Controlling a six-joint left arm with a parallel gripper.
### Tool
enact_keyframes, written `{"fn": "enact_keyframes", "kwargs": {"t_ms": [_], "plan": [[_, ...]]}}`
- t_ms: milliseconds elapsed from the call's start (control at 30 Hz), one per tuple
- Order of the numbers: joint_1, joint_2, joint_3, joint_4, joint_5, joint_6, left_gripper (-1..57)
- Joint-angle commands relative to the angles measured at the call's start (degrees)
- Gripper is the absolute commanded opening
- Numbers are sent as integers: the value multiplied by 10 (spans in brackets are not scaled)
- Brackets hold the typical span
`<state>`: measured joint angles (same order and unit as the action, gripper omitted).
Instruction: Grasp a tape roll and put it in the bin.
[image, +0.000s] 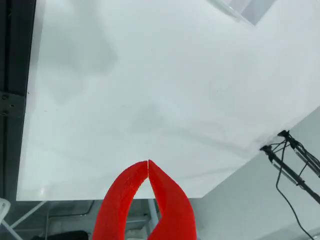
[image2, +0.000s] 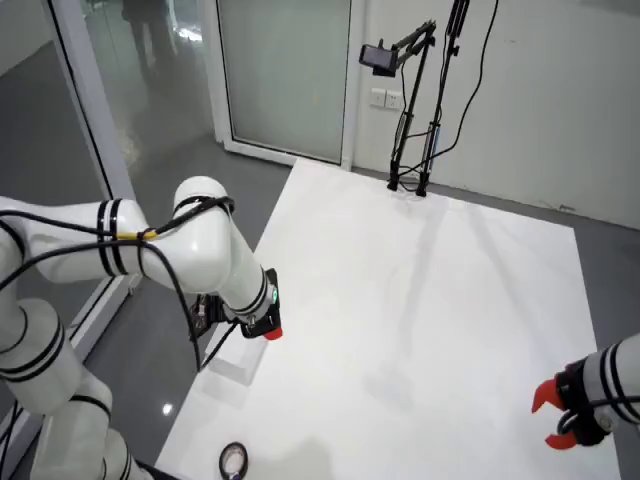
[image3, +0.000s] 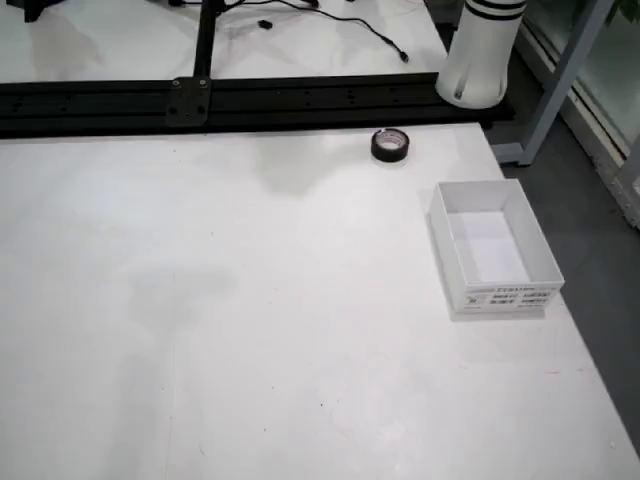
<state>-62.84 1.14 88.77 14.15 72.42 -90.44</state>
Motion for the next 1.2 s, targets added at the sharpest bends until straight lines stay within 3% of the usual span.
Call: {"fn": "enact_keyframes", "kwargs": {"t_ms": [33, 767, 1200], "plan": [[-7, 0, -1, 0, 0, 0, -4], [9, 2, -1, 8, 2, 0, -5], [5, 87, 0, 0, 2, 0, 11]]}}
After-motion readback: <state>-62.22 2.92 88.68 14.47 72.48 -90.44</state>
